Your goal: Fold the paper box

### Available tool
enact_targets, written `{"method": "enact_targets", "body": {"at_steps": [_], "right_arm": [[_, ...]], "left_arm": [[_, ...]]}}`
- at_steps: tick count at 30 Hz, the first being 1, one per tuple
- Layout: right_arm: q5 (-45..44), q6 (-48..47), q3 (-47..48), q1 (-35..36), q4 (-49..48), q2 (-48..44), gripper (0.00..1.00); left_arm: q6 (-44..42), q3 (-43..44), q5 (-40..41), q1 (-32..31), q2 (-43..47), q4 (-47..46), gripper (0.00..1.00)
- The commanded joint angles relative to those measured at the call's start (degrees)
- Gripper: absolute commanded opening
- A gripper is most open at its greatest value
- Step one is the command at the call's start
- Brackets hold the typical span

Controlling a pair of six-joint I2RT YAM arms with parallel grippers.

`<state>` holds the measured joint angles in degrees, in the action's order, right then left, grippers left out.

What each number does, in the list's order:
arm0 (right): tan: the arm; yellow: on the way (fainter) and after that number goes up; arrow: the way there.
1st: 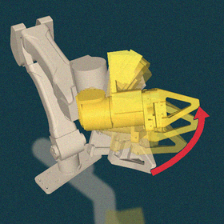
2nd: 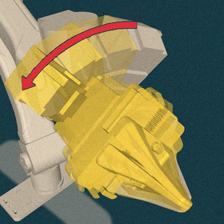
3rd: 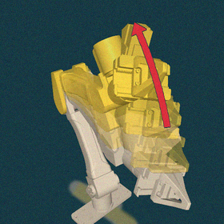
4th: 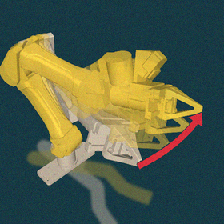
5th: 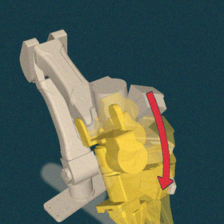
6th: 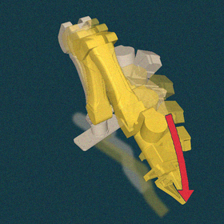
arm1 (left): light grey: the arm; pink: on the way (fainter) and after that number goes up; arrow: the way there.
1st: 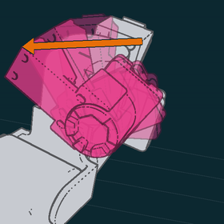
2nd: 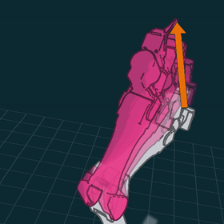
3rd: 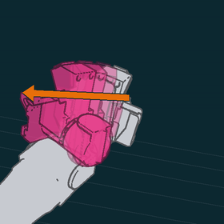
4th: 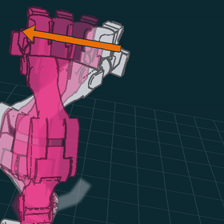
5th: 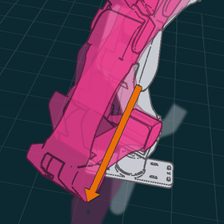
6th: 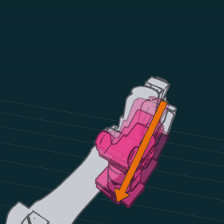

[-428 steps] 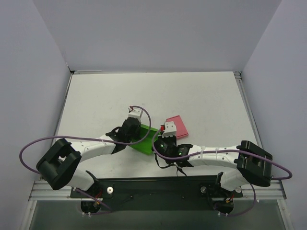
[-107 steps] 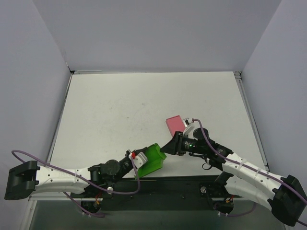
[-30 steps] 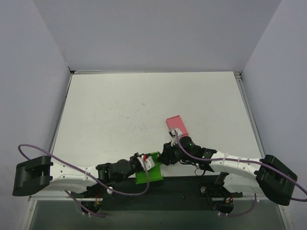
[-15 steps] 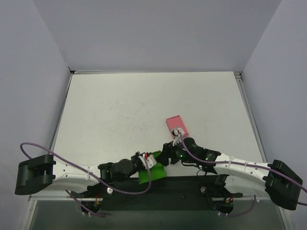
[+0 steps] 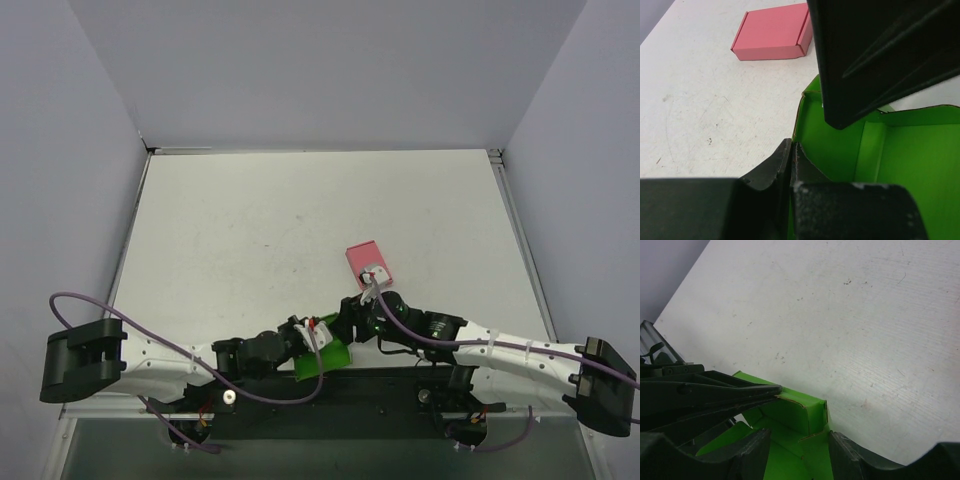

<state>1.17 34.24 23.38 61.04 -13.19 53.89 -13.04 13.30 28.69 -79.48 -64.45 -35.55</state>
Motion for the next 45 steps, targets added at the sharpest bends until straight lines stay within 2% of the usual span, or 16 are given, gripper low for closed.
{"method": "enact_targets", "body": {"at_steps": [1, 7, 15, 19, 22, 23, 24, 26, 27, 30, 32, 33, 39, 42, 45], "right_arm": [[-8.9, -0.8, 4.7, 4.8, 6.0, 2.0, 0.51], [-11.1, 2.7, 3.4, 5.1, 9.2, -0.7, 0.57], [-13.7, 4.7, 6.5, 4.0, 19.5, -1.9, 0.55], [-10.9, 6.2, 6.9, 3.5, 19.6, -5.7, 0.55], [-5.9, 6.0, 7.1, -0.8, 22.0, -11.0, 0.55], [-1.2, 5.8, 7.1, -3.1, 22.9, -12.3, 0.55], [2.7, 5.4, 7.1, -7.8, 23.1, -13.3, 0.55], [7.4, 5.0, 6.9, -12.9, 23.4, -15.0, 0.56], [9.8, 4.6, 6.8, -16.4, 23.4, -15.2, 0.57], [7.9, 1.2, 5.9, -18.4, 22.7, -14.8, 0.61], [7.6, -0.7, 4.6, -18.5, 18.9, -13.9, 0.62], [7.6, -1.8, 3.7, -18.8, 17.8, -13.4, 0.62], [13.0, -3.7, -2.4, -22.1, 2.2, -9.2, 0.60], [21.7, -3.7, -6.9, -27.4, -8.7, -6.3, 0.58], [30.4, -2.3, -10.0, -30.9, -19.3, -1.4, 0.54]], "left_arm": [[0.8, 3.6, 4.3, -0.2, -2.1, -1.2, 0.00], [0.5, 3.8, 5.6, -0.3, -4.0, -1.1, 0.00], [-0.6, 4.1, 7.0, 0.0, -8.0, -5.2, 0.00], [-2.9, 1.9, 3.8, -0.9, -4.9, -7.9, 0.00], [-5.9, 4.6, 5.7, -2.2, -1.4, -3.8, 0.00], [-6.2, 5.6, 5.3, -2.3, -0.9, -1.3, 0.00], [-6.6, 7.4, 4.9, -2.3, -0.2, 0.1, 0.00], [-7.6, 8.8, 5.0, -2.6, -0.3, 3.3, 0.00], [-9.2, 9.6, 7.4, -2.9, -1.5, 4.3, 0.00], [-14.4, 12.1, 14.0, -3.0, -5.7, 5.1, 0.00], [-18.1, 12.0, 17.6, -3.0, -8.5, -0.6, 0.00], [-22.8, 12.0, 21.2, -3.0, -11.5, -2.7, 0.00], [-35.5, 12.8, 24.9, -3.2, -19.2, -10.5, 0.00], [-41.2, 12.1, 24.9, -3.4, -20.6, -13.4, 0.00], [-42.7, 12.0, 23.7, -3.7, -20.0, -12.3, 0.00]]}}
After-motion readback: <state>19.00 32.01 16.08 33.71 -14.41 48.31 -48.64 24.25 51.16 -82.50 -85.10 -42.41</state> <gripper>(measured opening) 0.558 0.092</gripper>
